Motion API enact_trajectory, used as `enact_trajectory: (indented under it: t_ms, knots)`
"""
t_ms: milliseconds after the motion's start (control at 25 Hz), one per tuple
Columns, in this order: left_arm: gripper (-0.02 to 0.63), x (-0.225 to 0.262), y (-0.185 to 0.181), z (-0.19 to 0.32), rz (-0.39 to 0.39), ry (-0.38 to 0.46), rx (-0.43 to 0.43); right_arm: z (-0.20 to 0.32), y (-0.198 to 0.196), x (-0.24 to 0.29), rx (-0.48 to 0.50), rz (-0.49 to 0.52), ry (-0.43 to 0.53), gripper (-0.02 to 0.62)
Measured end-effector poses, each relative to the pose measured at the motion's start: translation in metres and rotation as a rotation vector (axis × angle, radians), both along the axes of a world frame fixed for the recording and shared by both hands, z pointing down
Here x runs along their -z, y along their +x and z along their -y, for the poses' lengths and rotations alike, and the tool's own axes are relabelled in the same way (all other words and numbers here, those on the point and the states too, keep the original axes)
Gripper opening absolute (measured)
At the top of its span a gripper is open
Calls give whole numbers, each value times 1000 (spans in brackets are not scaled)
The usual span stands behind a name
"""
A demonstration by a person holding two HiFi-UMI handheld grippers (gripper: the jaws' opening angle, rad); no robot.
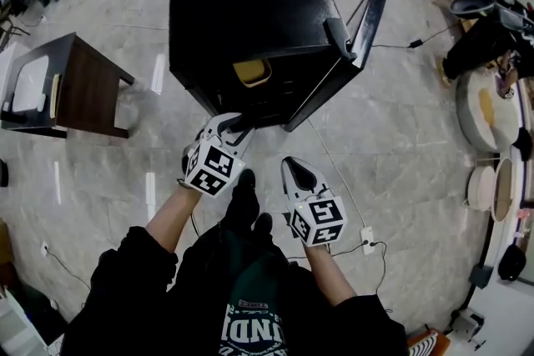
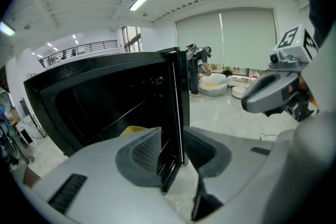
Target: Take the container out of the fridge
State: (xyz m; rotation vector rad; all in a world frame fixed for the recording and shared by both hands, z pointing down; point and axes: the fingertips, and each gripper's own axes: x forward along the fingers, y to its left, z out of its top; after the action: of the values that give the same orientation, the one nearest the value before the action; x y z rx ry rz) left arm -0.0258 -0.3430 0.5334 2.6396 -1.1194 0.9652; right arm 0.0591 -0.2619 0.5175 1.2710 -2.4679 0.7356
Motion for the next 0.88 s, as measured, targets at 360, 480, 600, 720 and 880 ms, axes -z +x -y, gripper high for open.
enact_trajectory:
  t_ms: [360,480,600,720,880]
  knots:
    - [137,-17,-3,31,13,-11,2,9,1,-9,-13,-5,-21,35]
    - [141,-28,-3,39,28,-23,-1,10,1,-14,-16,-6,-32,35]
    - [144,-36,0,46,40,-28,-11,11,3,-17,-20,-7,-41,35]
    - [144,-43,1,52,48,-39,-11,10,4,-21,-21,-10,-55,35]
    - [143,-54,2,61,66,-44,-14,8,7,-27,-24,-16,-74,35]
